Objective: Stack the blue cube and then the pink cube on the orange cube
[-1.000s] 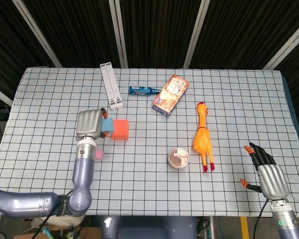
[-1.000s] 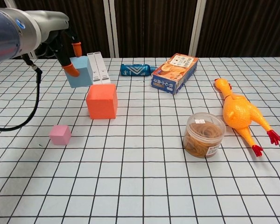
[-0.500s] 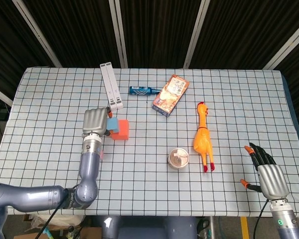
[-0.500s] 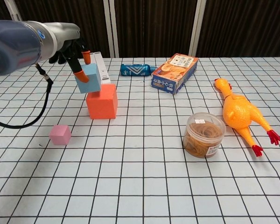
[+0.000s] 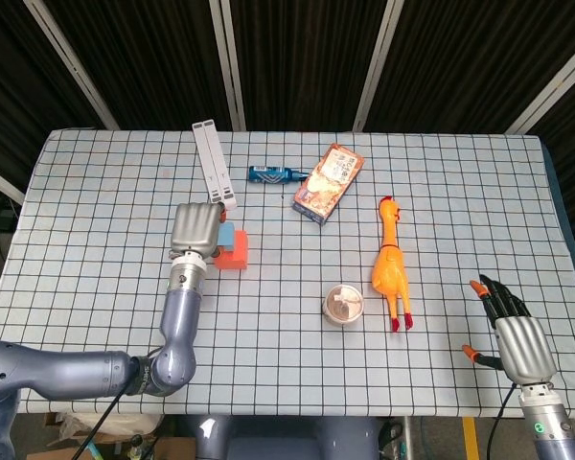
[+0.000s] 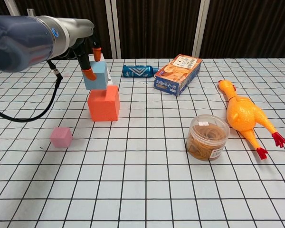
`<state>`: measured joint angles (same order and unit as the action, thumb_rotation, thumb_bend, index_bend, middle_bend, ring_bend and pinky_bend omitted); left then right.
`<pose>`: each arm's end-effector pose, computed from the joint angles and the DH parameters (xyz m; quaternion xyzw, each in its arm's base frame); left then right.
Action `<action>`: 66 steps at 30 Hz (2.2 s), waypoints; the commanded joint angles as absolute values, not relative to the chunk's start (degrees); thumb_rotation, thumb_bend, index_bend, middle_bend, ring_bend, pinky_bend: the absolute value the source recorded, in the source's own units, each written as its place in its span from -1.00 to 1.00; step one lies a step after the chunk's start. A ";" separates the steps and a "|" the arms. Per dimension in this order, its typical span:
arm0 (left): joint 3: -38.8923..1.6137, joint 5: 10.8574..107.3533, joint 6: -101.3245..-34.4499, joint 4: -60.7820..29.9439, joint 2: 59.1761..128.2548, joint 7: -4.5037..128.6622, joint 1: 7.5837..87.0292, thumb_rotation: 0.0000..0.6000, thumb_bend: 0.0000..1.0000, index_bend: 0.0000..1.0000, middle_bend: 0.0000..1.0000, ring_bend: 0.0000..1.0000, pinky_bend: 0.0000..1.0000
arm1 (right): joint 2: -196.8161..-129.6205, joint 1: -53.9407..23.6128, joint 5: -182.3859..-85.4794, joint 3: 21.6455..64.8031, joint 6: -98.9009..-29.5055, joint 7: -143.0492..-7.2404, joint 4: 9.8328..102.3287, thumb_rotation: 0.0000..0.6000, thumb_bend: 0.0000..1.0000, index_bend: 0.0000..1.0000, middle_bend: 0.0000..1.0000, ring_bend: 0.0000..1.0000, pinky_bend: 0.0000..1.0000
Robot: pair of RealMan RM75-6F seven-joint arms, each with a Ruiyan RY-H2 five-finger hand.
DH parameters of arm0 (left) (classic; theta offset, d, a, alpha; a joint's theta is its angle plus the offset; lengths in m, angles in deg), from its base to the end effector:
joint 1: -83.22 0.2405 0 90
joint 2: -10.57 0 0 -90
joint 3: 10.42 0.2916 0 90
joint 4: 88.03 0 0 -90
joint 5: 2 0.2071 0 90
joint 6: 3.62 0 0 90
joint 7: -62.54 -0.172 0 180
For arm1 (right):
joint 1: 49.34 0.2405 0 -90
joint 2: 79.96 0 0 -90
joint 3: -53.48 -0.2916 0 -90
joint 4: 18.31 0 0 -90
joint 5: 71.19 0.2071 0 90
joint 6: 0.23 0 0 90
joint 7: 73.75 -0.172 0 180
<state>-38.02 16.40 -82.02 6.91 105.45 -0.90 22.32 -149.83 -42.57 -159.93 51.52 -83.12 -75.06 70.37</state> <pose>-0.0559 0.4398 0.0037 -0.6617 -0.3914 -0.2779 0.5759 -0.3352 -0.2194 0.1353 0.6143 -0.4003 0.4069 0.5448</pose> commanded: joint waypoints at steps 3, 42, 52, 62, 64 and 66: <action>-38.22 15.42 -81.62 7.36 105.24 1.30 22.77 1.00 -0.45 -0.14 1.00 0.61 0.61 | -149.75 -42.62 -159.92 51.52 -83.20 -75.22 70.36 1.00 -0.68 -0.80 -0.85 -0.79 -0.57; -36.08 14.19 -81.47 3.00 107.21 4.74 20.83 1.00 -0.45 -0.14 1.00 0.61 0.61 | -150.03 -42.47 -159.76 51.64 -82.72 -74.67 70.24 1.00 -0.68 -0.80 -0.85 -0.79 -0.57; -35.76 14.34 -81.57 3.08 107.39 4.38 20.36 1.00 -0.45 -0.22 1.00 0.61 0.61 | -149.94 -42.52 -159.70 51.65 -82.76 -74.73 70.41 1.00 -0.68 -0.80 -0.85 -0.79 -0.57; -35.49 14.53 -81.57 2.85 107.85 4.45 20.08 1.00 -0.45 -0.23 1.00 0.61 0.61 | -149.89 -42.49 -159.42 51.59 -82.55 -74.62 70.48 1.00 -0.68 -0.80 -0.85 -0.79 -0.57; -35.42 14.48 -81.64 2.88 107.89 4.37 20.07 1.00 -0.45 -0.22 1.00 0.61 0.61 | -149.88 -42.49 -159.44 51.60 -82.54 -74.65 70.49 1.00 -0.68 -0.80 -0.85 -0.79 -0.57; -35.39 14.46 -81.74 2.90 107.92 4.31 20.05 1.00 -0.45 -0.21 1.00 0.61 0.61 | -149.90 -42.47 -159.53 51.64 -82.53 -74.62 70.51 1.00 -0.68 -0.80 -0.85 -0.79 -0.57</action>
<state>-35.39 14.46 -81.74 2.89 107.92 4.31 20.05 -149.90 -42.47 -159.53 51.64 -82.53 -74.62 70.50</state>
